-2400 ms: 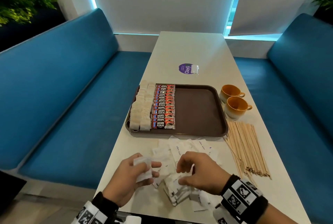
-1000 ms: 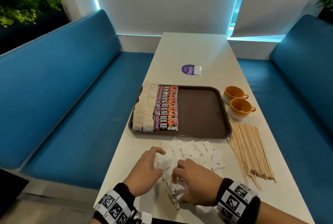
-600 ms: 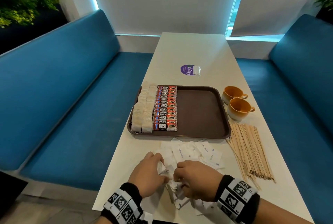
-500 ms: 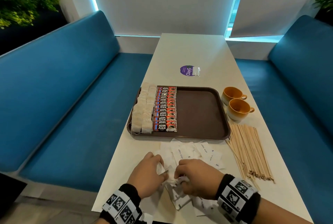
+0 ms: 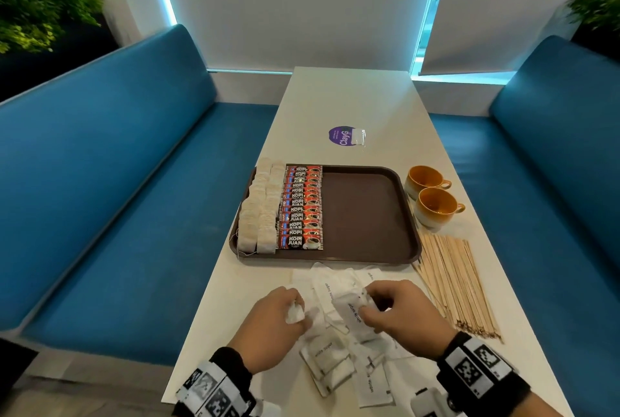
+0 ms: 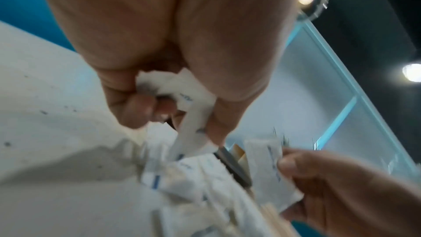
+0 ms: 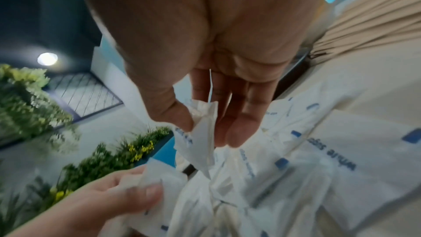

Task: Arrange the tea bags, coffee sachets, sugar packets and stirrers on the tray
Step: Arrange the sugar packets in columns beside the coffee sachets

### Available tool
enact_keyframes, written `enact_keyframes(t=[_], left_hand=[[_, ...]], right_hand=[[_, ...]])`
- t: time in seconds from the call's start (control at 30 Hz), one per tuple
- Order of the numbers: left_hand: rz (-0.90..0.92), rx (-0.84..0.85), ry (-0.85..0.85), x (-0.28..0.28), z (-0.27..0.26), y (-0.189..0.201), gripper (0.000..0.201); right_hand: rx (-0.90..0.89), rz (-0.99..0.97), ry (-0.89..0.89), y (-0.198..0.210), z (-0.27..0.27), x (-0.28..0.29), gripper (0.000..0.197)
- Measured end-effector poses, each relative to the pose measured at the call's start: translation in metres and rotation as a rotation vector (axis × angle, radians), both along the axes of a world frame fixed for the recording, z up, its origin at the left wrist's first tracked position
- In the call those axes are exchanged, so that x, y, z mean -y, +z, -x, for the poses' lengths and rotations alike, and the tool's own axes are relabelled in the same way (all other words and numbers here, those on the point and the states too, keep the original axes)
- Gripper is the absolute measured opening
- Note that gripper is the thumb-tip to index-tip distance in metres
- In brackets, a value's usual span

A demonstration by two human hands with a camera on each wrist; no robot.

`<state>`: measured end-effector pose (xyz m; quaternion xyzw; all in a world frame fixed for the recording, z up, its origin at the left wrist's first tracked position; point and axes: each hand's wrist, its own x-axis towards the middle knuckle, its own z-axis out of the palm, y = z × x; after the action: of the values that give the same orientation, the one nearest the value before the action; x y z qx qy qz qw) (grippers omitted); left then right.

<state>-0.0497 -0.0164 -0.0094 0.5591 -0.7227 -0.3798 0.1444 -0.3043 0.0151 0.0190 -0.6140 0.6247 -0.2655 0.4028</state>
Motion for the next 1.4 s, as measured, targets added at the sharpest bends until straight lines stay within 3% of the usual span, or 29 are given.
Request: enact_keyframes(t=[0.07,0.2,0.27,0.43,0.5,0.57,0.77,0.9,1.0,1.17,1.4], left_hand=[[-0.172,-0.295,0.119,-0.001,0.0,0.006,0.015],[-0.597,-0.942,0.346,-0.011,0.01,0.019,0.008],[-0.682,-1.055,0.359,-0.013,0.016,0.02,0.02],[-0.788,-1.145,0.356,-0.015,0.033,0.028,0.034],[-0.846,-1.189,0.369,-0.014,0.038,0.028,0.049],[-0.838,-1.208,0.37,-0.013,0.039,0.028,0.047],[-0.695,-1.051,0.44,-0.009,0.008,0.013,0.024],[-0.429,-0.648,0.331,-0.011,-0.015,0.005,0.018],[-0.232,-0.379,0.254,-0.013,-0.023,0.002,0.029],[-0.043,-0.165,0.217,-0.008,-0.017,-0.006,0.03],[0.073,0.156,0.107,0.003,0.002,-0.011,0.041]], right_hand=[[0.054,0.003,-0.03,0.004,0.001,0.001,0.004],[0.112,0.059,-0.057,0.015,-0.008,0.004,0.019],[0.108,0.112,-0.044,0.017,-0.017,0.006,0.019],[0.053,0.18,0.019,0.014,-0.039,0.009,0.018],[0.051,0.181,0.086,0.016,-0.049,0.007,0.016],[-0.005,0.208,0.203,0.019,-0.056,0.003,0.018],[-0.125,0.13,0.268,0.013,-0.044,0.0,0.021],[-0.334,0.042,0.435,0.001,-0.044,-0.003,0.027],[-0.407,-0.047,0.476,-0.008,-0.053,-0.003,0.038],[-0.481,-0.084,0.504,-0.015,-0.063,-0.003,0.049],[-0.425,-0.033,0.434,-0.014,-0.067,-0.002,0.028]])
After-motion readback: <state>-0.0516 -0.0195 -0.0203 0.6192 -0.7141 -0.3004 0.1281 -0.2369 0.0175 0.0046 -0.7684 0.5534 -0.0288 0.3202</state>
